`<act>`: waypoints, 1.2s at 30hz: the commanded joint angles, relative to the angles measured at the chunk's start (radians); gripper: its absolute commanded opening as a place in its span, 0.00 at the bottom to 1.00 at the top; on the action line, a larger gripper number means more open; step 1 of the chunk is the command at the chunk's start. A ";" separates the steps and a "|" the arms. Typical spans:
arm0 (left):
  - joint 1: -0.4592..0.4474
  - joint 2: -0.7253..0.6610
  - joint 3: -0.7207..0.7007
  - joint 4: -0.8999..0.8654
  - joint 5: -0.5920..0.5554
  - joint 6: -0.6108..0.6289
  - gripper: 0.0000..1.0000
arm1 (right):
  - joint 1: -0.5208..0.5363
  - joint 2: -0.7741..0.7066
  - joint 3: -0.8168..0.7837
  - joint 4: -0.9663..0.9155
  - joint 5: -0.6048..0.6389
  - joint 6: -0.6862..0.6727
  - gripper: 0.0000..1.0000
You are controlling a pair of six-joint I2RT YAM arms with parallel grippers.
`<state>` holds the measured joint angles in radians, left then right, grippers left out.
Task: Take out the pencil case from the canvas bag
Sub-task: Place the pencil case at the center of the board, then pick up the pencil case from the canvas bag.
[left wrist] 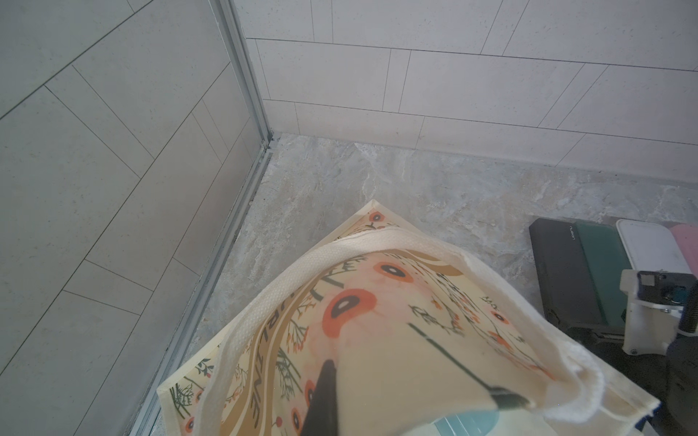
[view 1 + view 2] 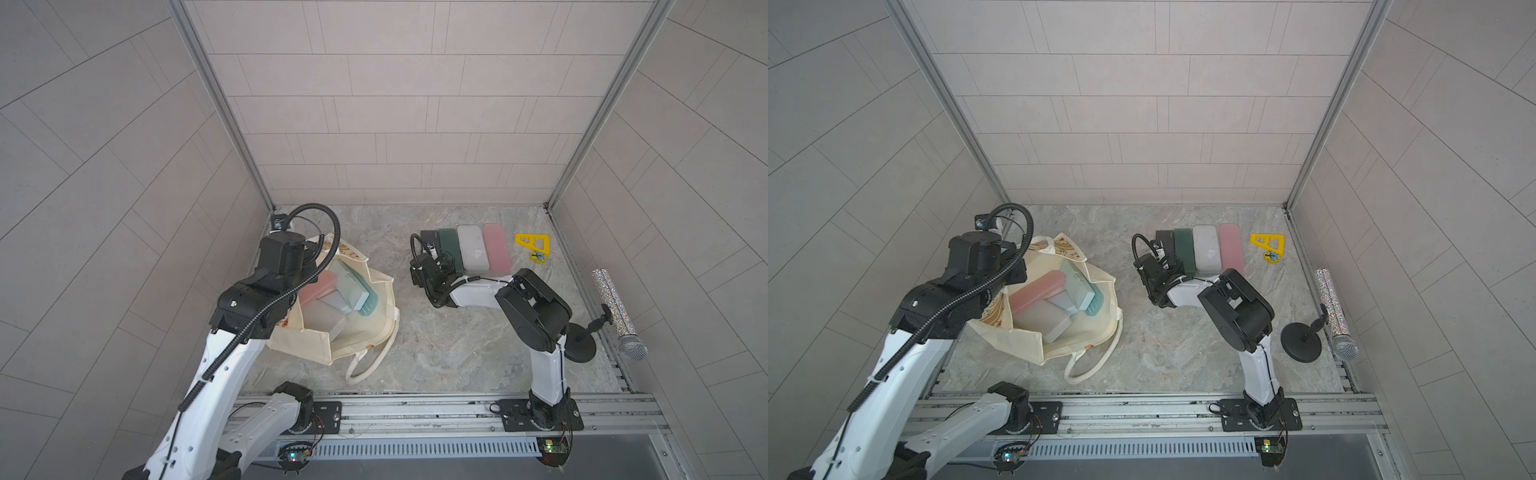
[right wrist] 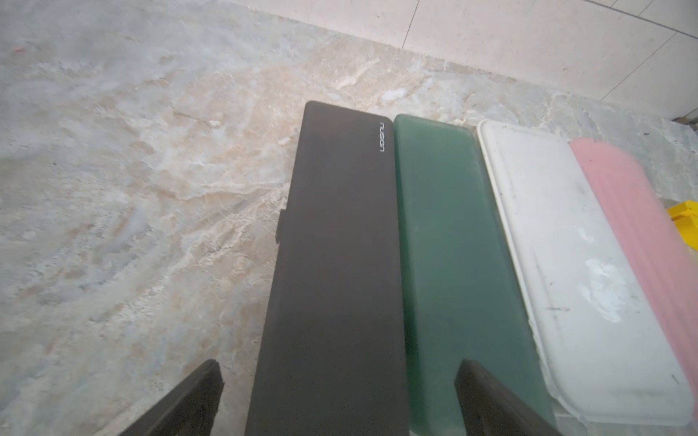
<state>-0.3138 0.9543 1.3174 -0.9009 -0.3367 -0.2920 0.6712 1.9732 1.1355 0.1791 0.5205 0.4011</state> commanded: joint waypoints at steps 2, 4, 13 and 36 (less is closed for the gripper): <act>0.005 0.000 0.022 0.100 0.001 -0.019 0.00 | -0.005 -0.065 -0.016 0.012 -0.028 -0.003 1.00; 0.004 0.008 0.023 0.105 0.007 -0.016 0.00 | -0.005 -0.100 -0.033 0.014 -0.034 0.003 1.00; 0.004 0.088 0.049 0.161 0.175 0.030 0.00 | -0.004 -0.444 -0.295 0.072 -0.083 0.013 0.99; 0.002 0.134 -0.059 0.317 0.583 0.101 0.00 | 0.403 -0.949 -0.564 -0.048 -0.203 -0.171 0.82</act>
<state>-0.3126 1.1309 1.2812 -0.6792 0.1776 -0.1993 1.0080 0.9619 0.5552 0.1265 0.2726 0.2913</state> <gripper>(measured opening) 0.053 0.820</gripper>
